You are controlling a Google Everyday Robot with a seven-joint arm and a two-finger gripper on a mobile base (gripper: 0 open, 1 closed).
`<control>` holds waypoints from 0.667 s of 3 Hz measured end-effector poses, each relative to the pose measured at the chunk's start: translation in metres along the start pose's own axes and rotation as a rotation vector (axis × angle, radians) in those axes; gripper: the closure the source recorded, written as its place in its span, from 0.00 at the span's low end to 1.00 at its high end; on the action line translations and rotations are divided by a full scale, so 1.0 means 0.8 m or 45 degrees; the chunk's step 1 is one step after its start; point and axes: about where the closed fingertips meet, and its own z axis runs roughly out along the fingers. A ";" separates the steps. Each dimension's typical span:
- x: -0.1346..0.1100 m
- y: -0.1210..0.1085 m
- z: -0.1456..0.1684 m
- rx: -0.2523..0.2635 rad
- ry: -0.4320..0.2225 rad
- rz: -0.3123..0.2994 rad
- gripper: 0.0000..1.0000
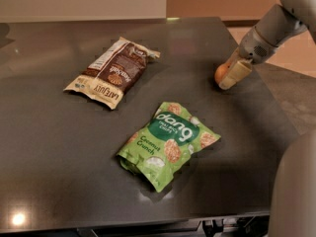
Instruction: Move orange near green rice chip bag
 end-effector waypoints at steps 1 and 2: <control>-0.006 0.010 -0.006 -0.023 -0.013 -0.028 0.64; -0.022 0.039 -0.013 -0.091 -0.043 -0.096 0.87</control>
Offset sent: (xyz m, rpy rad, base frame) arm -0.0683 0.0351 0.0370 0.0708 0.0659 0.2122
